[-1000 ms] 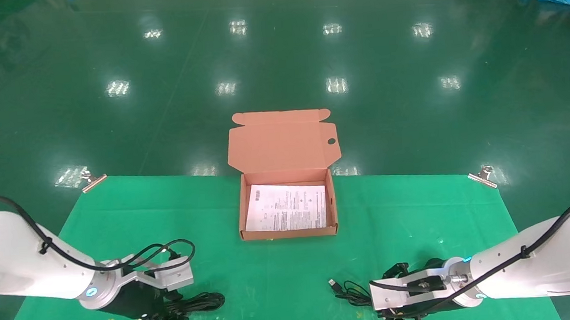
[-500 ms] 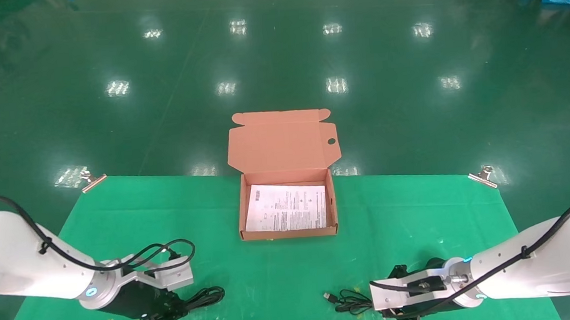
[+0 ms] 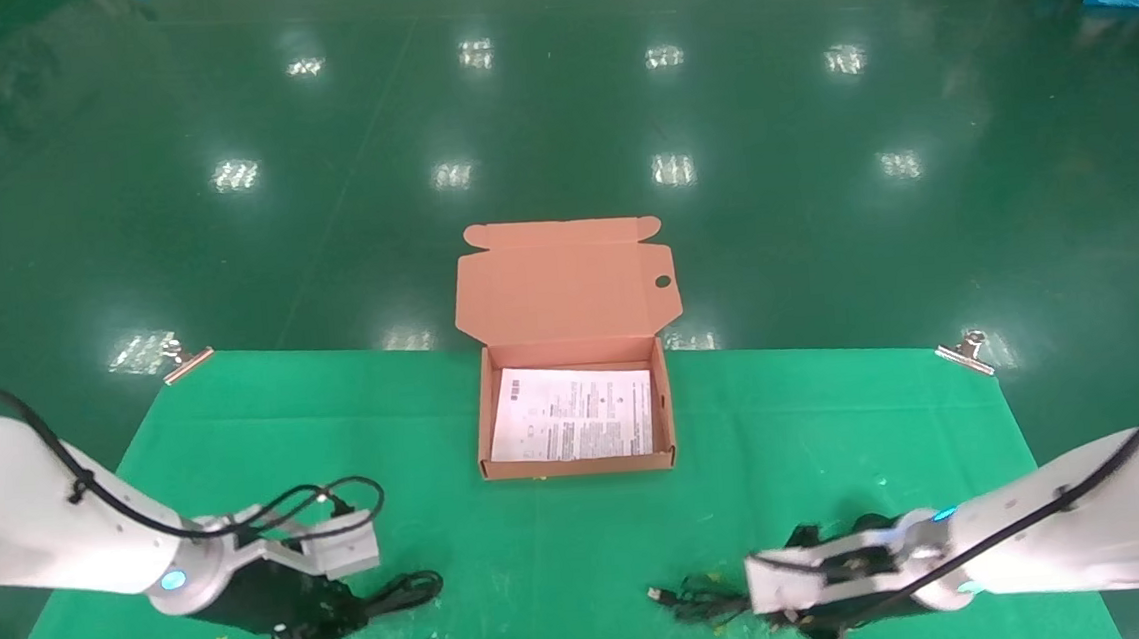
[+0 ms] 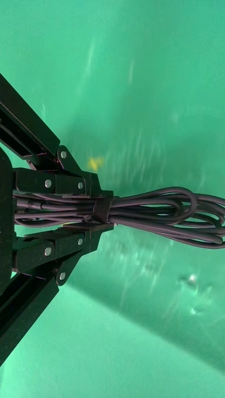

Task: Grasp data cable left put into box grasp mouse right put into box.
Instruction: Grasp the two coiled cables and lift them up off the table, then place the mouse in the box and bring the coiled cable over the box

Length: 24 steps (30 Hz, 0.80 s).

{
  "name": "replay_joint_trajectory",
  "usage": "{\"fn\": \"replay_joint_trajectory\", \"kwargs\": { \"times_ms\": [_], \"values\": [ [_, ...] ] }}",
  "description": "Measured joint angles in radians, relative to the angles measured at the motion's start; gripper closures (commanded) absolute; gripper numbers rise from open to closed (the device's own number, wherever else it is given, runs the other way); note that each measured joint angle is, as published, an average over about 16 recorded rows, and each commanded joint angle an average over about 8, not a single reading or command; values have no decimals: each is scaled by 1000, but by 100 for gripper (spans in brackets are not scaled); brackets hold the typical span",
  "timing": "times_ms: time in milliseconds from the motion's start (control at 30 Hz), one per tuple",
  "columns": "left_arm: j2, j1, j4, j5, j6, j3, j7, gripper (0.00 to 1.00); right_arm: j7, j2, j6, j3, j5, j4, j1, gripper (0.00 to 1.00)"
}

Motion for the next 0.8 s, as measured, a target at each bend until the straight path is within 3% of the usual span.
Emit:
{"fn": "replay_joint_trajectory", "kwargs": {
  "times_ms": [400, 800],
  "values": [
    [-77, -78, -247, 70, -26, -5, -88, 100, 46, 62, 67, 105, 70, 32, 158, 100],
    [-72, -176, -406, 179, -129, -21, -176, 100, -5, -53, 141, 158, 125, -44, 359, 100]
  ]
}}
